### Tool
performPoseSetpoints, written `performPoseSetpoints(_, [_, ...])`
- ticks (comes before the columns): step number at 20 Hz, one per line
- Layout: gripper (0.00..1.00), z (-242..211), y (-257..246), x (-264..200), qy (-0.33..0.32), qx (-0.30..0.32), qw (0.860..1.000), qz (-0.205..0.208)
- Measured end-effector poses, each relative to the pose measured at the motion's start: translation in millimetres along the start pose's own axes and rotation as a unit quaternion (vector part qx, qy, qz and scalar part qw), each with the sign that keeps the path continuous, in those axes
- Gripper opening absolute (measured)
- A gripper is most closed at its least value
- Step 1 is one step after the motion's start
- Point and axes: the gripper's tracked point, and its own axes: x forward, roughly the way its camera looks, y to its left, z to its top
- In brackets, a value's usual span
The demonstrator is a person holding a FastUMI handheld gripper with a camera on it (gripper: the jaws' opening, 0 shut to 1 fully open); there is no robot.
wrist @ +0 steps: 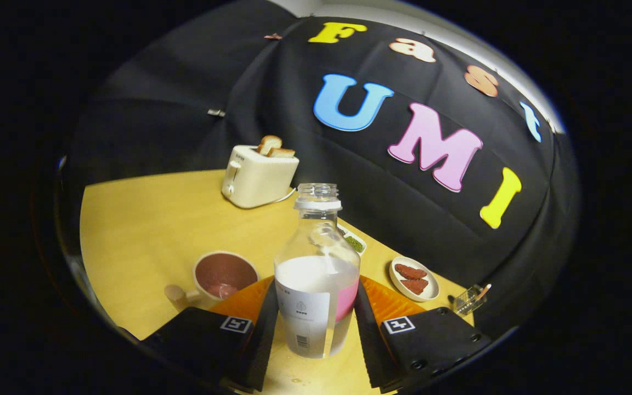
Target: Take the bottle from table, then pour the juice into the cup, finally place the bottle on the coaster
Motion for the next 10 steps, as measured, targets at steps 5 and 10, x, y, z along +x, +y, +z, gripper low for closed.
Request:
performPoseSetpoints(5, [0.73, 49.0, -25.7, 0.2, -0.085, 0.1, 0.991, -0.002])
performPoseSetpoints(10, [0.73, 72.2, -67.3, 16.2, -0.127, 0.162, 0.978, -0.03])
